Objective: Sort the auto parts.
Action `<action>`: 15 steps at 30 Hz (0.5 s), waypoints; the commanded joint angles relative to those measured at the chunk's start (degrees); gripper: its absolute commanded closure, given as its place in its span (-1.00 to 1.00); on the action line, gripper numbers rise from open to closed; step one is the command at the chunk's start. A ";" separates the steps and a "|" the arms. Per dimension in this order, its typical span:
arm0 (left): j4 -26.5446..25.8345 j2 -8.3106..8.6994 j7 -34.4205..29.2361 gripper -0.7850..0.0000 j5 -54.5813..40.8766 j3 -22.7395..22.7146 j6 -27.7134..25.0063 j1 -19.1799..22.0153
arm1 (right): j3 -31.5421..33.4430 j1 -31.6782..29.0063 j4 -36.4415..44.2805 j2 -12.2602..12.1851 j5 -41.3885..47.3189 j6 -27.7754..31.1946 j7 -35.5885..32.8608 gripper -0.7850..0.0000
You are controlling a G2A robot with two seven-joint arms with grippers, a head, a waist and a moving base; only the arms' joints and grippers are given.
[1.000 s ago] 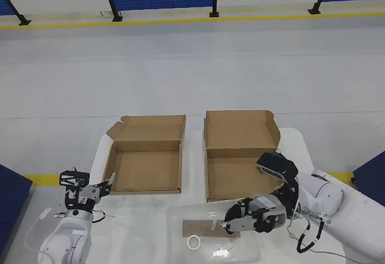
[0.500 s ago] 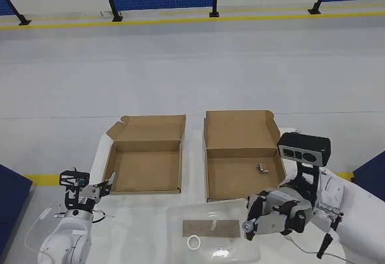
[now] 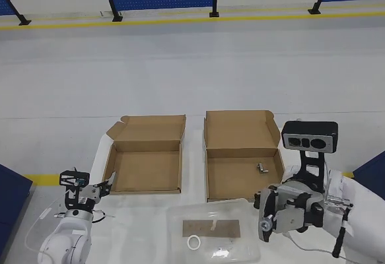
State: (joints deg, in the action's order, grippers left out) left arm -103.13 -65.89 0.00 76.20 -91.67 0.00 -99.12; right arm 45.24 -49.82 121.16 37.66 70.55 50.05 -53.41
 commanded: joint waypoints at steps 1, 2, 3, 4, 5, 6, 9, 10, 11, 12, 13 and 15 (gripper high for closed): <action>0.00 0.00 0.00 -1.00 0.00 0.00 0.00 0.00 | -0.14 -1.53 1.18 0.58 2.84 0.37 2.28 1.00; 0.00 0.00 0.00 -1.00 0.00 0.00 0.00 0.00 | 0.01 -1.90 1.03 0.78 3.31 0.01 2.17 1.00; 0.00 0.00 0.00 -1.00 0.00 0.00 0.00 0.00 | -0.08 -2.50 1.40 1.06 5.21 -0.30 2.45 1.00; 0.00 0.00 0.00 -1.00 0.00 0.00 0.00 0.00 | -0.03 -2.96 1.61 1.35 7.12 -0.35 2.32 1.00; 0.00 0.00 0.00 -1.00 0.00 0.00 0.00 0.00 | 0.24 -3.14 1.30 1.57 7.95 -0.70 1.55 1.00; 0.00 0.00 0.00 -1.00 0.00 0.00 0.00 0.00 | 0.34 -3.49 1.30 1.83 9.33 -1.14 0.97 1.00; 0.00 0.00 0.00 -1.00 0.00 0.00 0.00 0.00 | 0.57 -4.79 1.41 2.80 14.87 -1.28 -0.72 1.00; 0.00 0.00 0.00 -1.00 0.00 0.00 0.00 0.00 | 0.73 -5.20 1.26 3.13 16.56 -1.27 -1.31 1.00; 0.00 0.00 0.00 -1.00 0.00 0.00 0.00 0.00 | 0.85 -5.60 1.20 3.47 18.21 -1.43 -1.91 1.00; 0.00 0.00 0.00 -1.00 0.00 0.00 0.00 0.00 | 0.96 -5.84 1.14 3.70 19.21 -1.54 -2.36 1.00; 0.00 0.00 0.00 -1.00 0.00 0.00 0.00 0.00 | 1.29 -6.23 0.95 4.15 20.76 -2.09 -2.91 1.00; 0.00 0.00 0.00 -1.00 0.00 0.00 0.00 0.00 | 1.65 -6.92 0.79 4.85 23.05 -2.90 -3.72 1.00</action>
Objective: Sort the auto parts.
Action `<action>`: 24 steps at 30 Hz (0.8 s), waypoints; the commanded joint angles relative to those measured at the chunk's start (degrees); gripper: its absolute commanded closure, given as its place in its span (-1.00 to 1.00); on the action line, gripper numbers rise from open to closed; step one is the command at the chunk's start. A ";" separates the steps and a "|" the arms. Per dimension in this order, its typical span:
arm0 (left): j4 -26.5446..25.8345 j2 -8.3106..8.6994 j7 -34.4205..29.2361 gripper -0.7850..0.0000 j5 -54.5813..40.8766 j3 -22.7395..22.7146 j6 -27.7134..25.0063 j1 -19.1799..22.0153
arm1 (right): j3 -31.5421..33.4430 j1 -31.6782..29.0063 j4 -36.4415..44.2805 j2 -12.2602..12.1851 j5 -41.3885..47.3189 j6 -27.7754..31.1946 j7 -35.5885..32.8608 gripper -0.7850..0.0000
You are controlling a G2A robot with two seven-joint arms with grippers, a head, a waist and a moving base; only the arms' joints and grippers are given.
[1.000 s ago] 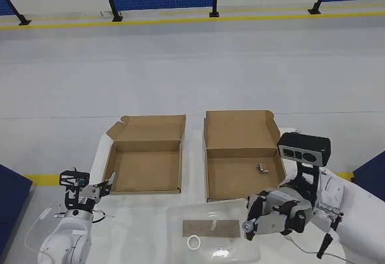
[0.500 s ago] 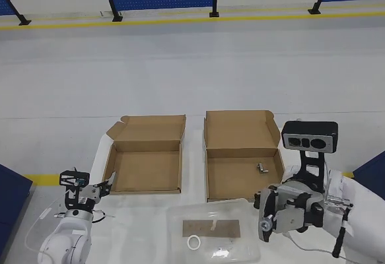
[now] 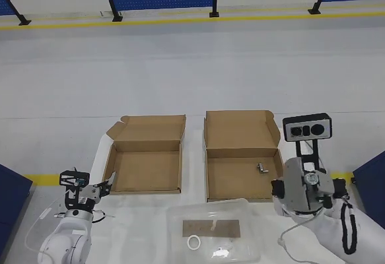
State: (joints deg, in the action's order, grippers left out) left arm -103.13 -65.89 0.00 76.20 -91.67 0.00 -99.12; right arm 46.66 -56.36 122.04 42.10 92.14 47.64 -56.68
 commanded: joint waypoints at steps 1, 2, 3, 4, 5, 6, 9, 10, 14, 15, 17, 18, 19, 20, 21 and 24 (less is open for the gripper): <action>0.00 0.00 0.00 -1.00 0.00 0.00 0.00 0.00 | 0.47 -0.67 -0.34 0.74 2.22 -0.87 -0.82 1.00; 0.00 0.00 0.00 -1.00 0.00 0.00 0.00 0.00 | 0.57 -0.74 -0.46 0.85 2.35 -0.97 -0.93 1.00; 0.00 0.00 0.00 -1.00 0.00 0.00 0.00 0.00 | 0.57 -0.74 -0.46 0.85 2.35 -0.97 -0.93 1.00; 0.00 0.00 0.00 -1.00 0.00 0.00 0.00 0.00 | 0.57 -0.74 -0.46 0.85 2.35 -0.97 -0.93 1.00; 0.00 0.00 0.00 -1.00 0.00 0.00 0.00 0.00 | 0.57 -0.74 -0.46 0.85 2.35 -0.97 -0.93 1.00; 0.00 0.00 0.00 -1.00 0.00 0.00 0.00 0.00 | 0.57 -0.74 -0.46 0.85 2.35 -0.97 -0.93 1.00; 0.00 0.00 0.00 -1.00 0.00 0.00 0.00 0.00 | 0.66 -0.77 -0.56 0.85 1.93 -1.28 -0.70 1.00; 0.00 0.00 0.00 -1.00 0.00 0.00 0.00 0.00 | 0.95 -0.84 -0.79 0.85 0.53 -2.16 -0.08 1.00; 0.00 0.00 0.00 -1.00 0.00 0.00 0.00 0.00 | 2.35 -2.29 -0.25 1.28 -4.34 -4.49 3.56 1.00; 0.00 0.00 0.00 -1.00 0.00 0.00 0.00 0.00 | 2.79 -2.78 -0.12 1.45 -5.58 -5.00 4.40 1.00; 0.00 0.00 0.00 -1.00 0.00 0.00 0.00 0.00 | 3.43 -3.34 -0.19 1.64 -7.27 -5.65 5.30 1.00; 0.00 0.00 0.00 -1.00 0.00 0.00 0.00 0.00 | 3.93 -3.77 -0.10 1.81 -8.40 -6.16 5.86 1.00; 0.00 0.00 0.00 -1.00 0.00 0.00 0.00 0.00 | 4.30 -4.10 -0.02 1.93 -9.12 -6.50 6.27 1.00; 0.00 0.00 0.00 -1.00 0.00 0.00 0.00 0.00 | 4.65 -4.42 0.14 2.07 -9.64 -6.83 6.58 1.00; 0.00 0.00 0.00 -1.00 0.00 0.00 0.00 0.00 | 4.99 -4.74 0.30 2.22 -9.96 -7.08 6.80 1.00; 0.00 0.00 0.00 -1.00 0.00 0.00 0.00 0.00 | 5.83 -5.74 1.00 2.77 -9.49 -7.35 6.56 1.00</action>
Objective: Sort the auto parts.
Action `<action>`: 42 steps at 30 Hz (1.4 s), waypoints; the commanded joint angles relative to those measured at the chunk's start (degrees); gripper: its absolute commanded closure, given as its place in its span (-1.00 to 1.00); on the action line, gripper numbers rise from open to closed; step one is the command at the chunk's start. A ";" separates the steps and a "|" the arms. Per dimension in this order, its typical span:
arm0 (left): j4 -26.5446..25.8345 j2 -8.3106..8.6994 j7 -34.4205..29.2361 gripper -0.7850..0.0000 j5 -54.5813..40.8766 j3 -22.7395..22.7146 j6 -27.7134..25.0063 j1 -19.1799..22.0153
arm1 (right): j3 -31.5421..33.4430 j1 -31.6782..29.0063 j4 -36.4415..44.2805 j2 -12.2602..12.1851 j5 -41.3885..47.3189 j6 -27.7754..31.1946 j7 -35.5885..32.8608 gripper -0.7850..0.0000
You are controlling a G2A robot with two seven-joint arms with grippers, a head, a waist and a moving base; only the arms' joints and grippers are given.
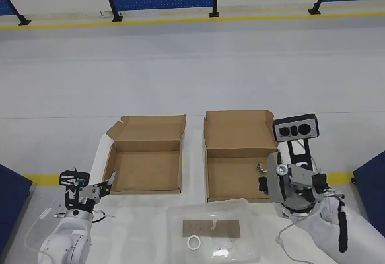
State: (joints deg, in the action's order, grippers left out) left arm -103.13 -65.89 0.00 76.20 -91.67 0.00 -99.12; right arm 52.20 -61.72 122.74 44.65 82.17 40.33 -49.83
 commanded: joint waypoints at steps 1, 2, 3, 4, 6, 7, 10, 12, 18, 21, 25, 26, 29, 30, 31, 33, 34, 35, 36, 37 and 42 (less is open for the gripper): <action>0.00 0.00 0.00 -1.00 0.00 0.00 0.00 0.00 | 0.43 -0.59 0.47 0.37 0.93 0.01 -0.55 1.00; 0.00 0.00 0.00 -1.00 0.00 0.00 0.00 0.00 | 0.76 -0.98 0.61 0.68 1.73 0.31 -1.20 1.00; 0.00 0.00 0.00 -1.00 0.00 0.00 0.00 0.00 | 0.93 -1.31 0.75 0.94 2.51 0.60 -1.77 1.00; 0.00 0.00 0.00 -1.00 0.00 0.00 0.00 0.00 | 0.97 -1.67 0.88 1.21 3.52 0.78 -2.37 1.00; 0.00 0.00 0.00 -1.00 0.00 0.00 0.00 0.00 | 1.10 -2.29 0.85 1.76 5.23 0.97 -3.47 1.00; 0.00 0.00 0.00 -1.00 0.00 0.00 0.00 0.00 | 1.14 -2.47 0.86 1.95 5.76 0.99 -3.82 1.00; 0.00 0.00 0.00 -1.00 0.00 0.00 0.00 0.00 | 1.63 -3.05 0.34 2.78 6.81 0.68 -5.21 1.00; 0.00 0.00 0.00 -1.00 0.00 0.00 0.00 0.00 | 2.14 -3.23 -0.19 3.15 5.98 -0.14 -5.52 1.00; 0.00 0.00 0.00 -1.00 0.00 0.00 0.00 0.00 | 4.05 -4.11 -1.12 3.94 0.60 -2.58 -3.84 1.00; 0.00 0.00 0.00 -1.00 0.00 0.00 0.00 0.00 | 4.73 -4.81 -0.61 4.42 -0.17 -3.08 -3.22 1.00; 0.00 0.00 0.00 -1.00 0.00 0.00 0.00 0.00 | 5.30 -5.55 0.42 5.32 2.80 -2.87 -4.29 1.00; 0.00 0.00 0.00 -1.00 0.00 0.00 0.00 0.00 | 5.44 -5.67 0.49 5.56 3.64 -2.88 -4.85 1.00; 0.00 0.00 0.00 -1.00 0.00 0.00 0.00 0.00 | 5.96 -5.99 0.30 6.21 5.24 -3.37 -6.26 1.00; 0.00 0.00 0.00 -1.00 0.00 0.00 0.00 0.00 | 6.19 -6.09 0.18 6.40 5.32 -3.59 -6.56 1.00; 0.00 0.00 0.00 -1.00 0.00 0.00 0.00 0.00 | 6.34 -6.16 0.12 6.52 5.32 -3.71 -6.73 1.00; 0.00 0.00 0.00 -1.00 0.00 0.00 0.00 0.00 | 6.88 -6.40 -0.11 6.91 4.90 -4.35 -7.07 1.00; 0.00 0.00 0.00 -1.00 0.00 0.00 0.00 0.00 | 7.13 -6.53 -0.21 7.06 4.59 -4.65 -7.05 1.00; 0.00 0.00 0.00 -1.00 0.00 0.00 0.00 0.00 | 7.41 -6.63 -0.31 7.20 4.09 -4.96 -7.04 1.00; 0.00 0.00 0.00 -1.00 0.00 0.00 0.00 0.00 | 7.71 -6.74 -0.53 7.32 3.26 -5.35 -6.90 1.00; 0.00 0.00 0.00 -1.00 0.00 0.00 0.00 0.00 | 7.90 -6.81 -0.68 7.38 2.56 -5.67 -6.78 1.00; 0.00 0.00 0.00 -1.00 0.00 0.00 0.00 0.00 | 9.36 -7.57 -1.07 7.83 -3.55 -8.19 -5.22 1.00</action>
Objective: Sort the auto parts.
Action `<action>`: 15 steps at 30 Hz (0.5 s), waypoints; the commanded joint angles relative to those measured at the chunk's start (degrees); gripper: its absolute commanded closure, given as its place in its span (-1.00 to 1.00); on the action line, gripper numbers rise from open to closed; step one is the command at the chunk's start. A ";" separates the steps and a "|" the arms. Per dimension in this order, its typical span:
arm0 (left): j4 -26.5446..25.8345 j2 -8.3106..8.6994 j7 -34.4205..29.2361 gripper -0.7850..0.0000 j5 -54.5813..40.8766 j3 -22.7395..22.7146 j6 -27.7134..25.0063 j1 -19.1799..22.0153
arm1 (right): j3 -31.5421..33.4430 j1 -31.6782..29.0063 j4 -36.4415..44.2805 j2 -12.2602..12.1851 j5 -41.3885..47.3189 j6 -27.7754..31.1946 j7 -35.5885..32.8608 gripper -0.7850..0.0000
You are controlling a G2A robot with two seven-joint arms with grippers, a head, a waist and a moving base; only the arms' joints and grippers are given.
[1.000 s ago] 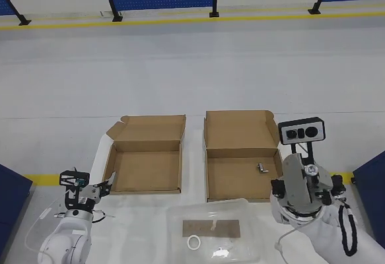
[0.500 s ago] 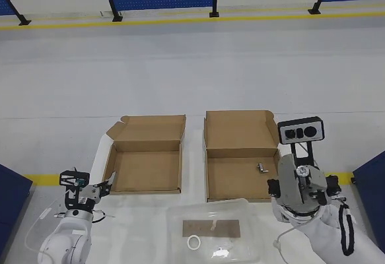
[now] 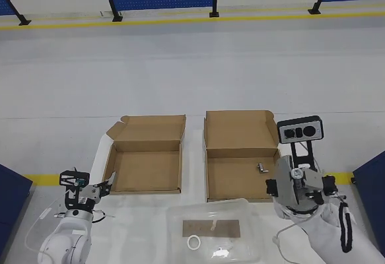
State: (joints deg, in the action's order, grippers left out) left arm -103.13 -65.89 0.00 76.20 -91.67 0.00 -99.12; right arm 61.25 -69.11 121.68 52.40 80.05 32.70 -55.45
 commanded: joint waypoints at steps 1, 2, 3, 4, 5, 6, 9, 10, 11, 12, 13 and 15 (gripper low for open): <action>0.00 0.00 0.00 -1.00 0.00 0.00 0.00 0.00 | 0.57 -0.33 0.05 0.16 -2.50 -1.01 0.66 1.00; 0.00 0.00 0.00 -1.00 0.00 0.00 0.00 0.00 | 0.79 -0.48 0.18 0.25 -3.31 -1.38 0.87 1.00; 0.00 0.00 0.00 -1.00 0.00 0.00 0.00 0.00 | 0.97 -0.68 0.35 0.37 -3.71 -1.62 1.11 1.00; 0.00 0.00 0.00 -1.00 0.00 0.00 0.00 0.00 | 1.08 -0.80 0.45 0.45 -3.86 -1.73 1.22 1.00; 0.00 0.00 0.00 -1.00 0.00 0.00 0.00 0.00 | 1.31 -1.00 0.60 0.62 -4.11 -1.88 1.27 1.00; 0.00 0.00 0.00 -1.00 0.00 0.00 0.00 0.00 | 1.44 -1.16 0.67 0.76 -4.15 -1.93 1.27 1.00; 0.00 0.00 0.00 -1.00 0.00 0.00 0.00 0.00 | 1.72 -1.65 0.79 1.15 -3.69 -2.09 1.33 1.00; 0.00 0.00 0.00 -1.00 0.00 0.00 0.00 0.00 | 1.82 -1.84 0.81 1.29 -3.49 -2.09 1.33 1.00; 0.00 0.00 0.00 -1.00 0.00 0.00 0.00 0.00 | 1.90 -2.14 0.87 1.50 -2.99 -2.05 1.29 1.00; 0.00 0.00 0.00 -1.00 0.00 0.00 0.00 0.00 | 1.87 -2.35 0.98 1.67 -2.42 -2.14 1.10 1.00; 0.00 0.00 0.00 -1.00 0.00 0.00 0.00 0.00 | 1.92 -2.45 0.91 1.78 -2.14 -2.18 0.94 1.00; 0.00 0.00 0.00 -1.00 0.00 0.00 0.00 0.00 | 2.07 -2.58 0.69 1.87 -2.01 -2.10 0.95 1.00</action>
State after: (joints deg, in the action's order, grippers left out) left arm -103.13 -65.89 0.00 76.20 -91.67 0.00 -99.12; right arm 63.29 -71.69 122.43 54.26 78.05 30.58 -54.50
